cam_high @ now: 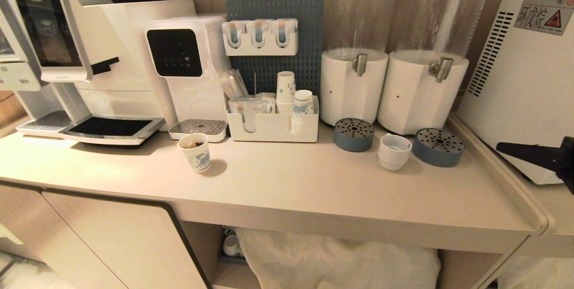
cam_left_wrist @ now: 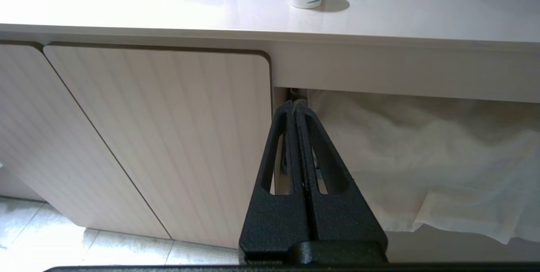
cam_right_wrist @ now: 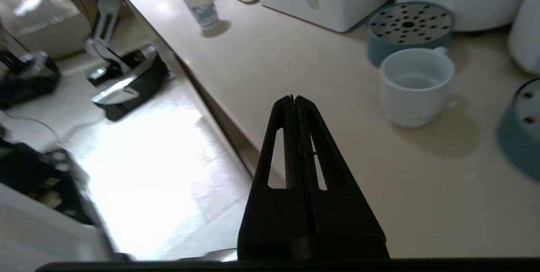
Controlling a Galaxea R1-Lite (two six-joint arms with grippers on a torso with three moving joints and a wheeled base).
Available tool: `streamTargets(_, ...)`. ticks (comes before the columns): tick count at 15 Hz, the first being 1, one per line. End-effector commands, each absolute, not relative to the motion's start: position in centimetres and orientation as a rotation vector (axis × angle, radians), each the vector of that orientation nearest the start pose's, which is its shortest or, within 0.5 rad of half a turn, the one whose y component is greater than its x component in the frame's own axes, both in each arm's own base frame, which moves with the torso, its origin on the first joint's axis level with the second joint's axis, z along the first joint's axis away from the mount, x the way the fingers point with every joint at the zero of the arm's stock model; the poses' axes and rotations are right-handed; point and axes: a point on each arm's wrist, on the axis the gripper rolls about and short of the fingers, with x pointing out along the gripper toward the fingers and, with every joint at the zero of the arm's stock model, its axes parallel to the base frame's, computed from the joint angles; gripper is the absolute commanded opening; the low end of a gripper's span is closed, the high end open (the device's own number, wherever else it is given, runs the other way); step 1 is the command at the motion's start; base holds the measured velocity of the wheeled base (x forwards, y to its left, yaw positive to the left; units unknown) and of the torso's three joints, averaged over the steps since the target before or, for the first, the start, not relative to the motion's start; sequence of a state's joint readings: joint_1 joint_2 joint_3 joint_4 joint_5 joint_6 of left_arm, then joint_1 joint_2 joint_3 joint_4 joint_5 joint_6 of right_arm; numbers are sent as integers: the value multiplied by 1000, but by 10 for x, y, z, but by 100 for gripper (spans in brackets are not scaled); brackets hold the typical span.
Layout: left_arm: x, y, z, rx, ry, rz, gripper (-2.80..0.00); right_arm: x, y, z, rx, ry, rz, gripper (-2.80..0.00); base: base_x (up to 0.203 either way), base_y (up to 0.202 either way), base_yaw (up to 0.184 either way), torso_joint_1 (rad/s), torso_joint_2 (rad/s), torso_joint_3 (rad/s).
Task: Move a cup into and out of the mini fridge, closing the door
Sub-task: Put the ceramic cup in the freezer
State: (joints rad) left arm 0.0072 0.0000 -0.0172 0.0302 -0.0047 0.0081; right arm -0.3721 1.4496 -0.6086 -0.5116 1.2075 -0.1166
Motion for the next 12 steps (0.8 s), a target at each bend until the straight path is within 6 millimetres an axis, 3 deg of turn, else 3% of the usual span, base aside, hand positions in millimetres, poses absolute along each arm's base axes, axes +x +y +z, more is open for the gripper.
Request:
streamTargets(1,-23,0,76,10,12,3,-280,232,-69,158,136,240,825,-280,0,0,0,0,0,0)
streamTargets(7,-23,0,75,17,3,0,-280,292,-82,79,-3,250,768,-280,0,0,0,0,0,0)
streamTargets(12,-23,0,75,19,3,-2,-280,326,-49,61,-154,198,766,-280,0,0,0,0,0,0)
